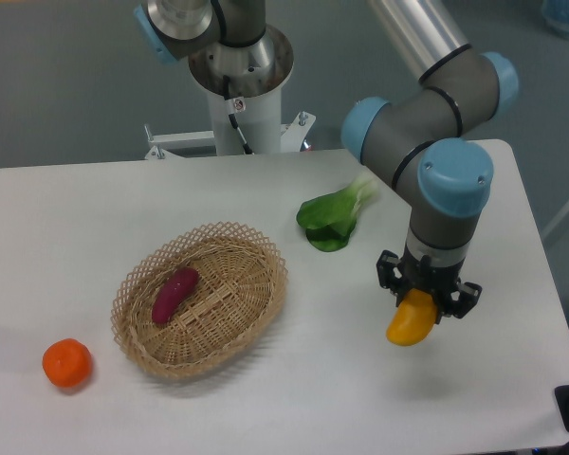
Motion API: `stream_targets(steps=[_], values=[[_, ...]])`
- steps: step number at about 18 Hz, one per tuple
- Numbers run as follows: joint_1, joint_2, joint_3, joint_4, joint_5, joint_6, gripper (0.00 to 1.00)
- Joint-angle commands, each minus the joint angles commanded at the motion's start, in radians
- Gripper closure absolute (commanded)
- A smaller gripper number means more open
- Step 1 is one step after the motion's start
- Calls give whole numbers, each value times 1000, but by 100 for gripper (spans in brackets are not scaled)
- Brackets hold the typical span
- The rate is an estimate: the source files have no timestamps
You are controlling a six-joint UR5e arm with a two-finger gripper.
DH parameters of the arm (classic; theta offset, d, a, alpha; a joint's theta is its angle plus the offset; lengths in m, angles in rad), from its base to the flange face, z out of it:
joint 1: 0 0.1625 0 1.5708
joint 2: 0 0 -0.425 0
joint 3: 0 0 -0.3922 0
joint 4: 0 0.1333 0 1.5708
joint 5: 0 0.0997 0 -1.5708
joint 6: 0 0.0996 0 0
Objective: Pick up the mango from the table
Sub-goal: 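Hold the mango raised above the table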
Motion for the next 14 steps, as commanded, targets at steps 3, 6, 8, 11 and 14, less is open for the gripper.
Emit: stream_targets(steps=[3, 6, 8, 11, 14], values=[[3, 3, 2, -2, 3, 46, 45], [6, 6, 0, -2, 3, 48, 45], [6, 5, 0, -2, 3, 48, 45], [6, 5, -2, 0, 3, 48, 45], [9, 6, -12, 2, 3, 48, 45]])
